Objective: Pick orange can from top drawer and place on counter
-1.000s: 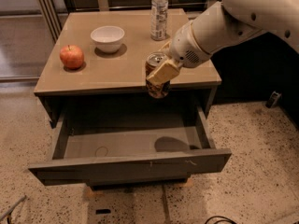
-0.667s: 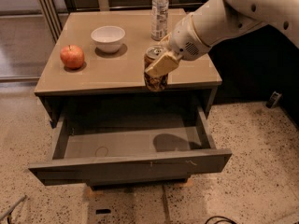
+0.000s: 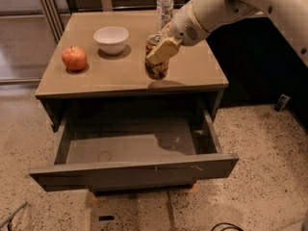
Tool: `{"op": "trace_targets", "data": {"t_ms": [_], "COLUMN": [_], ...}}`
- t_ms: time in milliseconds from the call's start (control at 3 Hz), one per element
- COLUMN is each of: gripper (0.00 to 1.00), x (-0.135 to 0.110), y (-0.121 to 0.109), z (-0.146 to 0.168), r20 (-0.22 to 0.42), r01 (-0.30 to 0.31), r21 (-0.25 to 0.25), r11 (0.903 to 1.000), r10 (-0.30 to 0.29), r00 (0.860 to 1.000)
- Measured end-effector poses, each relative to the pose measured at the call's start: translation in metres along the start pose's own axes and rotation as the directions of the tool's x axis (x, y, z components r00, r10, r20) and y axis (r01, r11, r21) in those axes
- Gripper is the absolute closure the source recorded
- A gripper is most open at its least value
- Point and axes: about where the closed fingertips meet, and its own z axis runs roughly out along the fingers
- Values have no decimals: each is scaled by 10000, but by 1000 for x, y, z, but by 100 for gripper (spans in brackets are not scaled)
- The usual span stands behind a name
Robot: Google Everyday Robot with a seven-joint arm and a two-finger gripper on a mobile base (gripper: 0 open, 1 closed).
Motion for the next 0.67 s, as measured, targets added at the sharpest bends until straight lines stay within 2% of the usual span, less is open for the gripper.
{"op": "trace_targets", "data": {"t_ms": [667], "gripper": [100], "x": [17], "y": [-35], "z": [29], "r20": [-232], "r01": [-733], "r21": [-242], "r11": [9970], "r10": [728], "r00": [9971]}}
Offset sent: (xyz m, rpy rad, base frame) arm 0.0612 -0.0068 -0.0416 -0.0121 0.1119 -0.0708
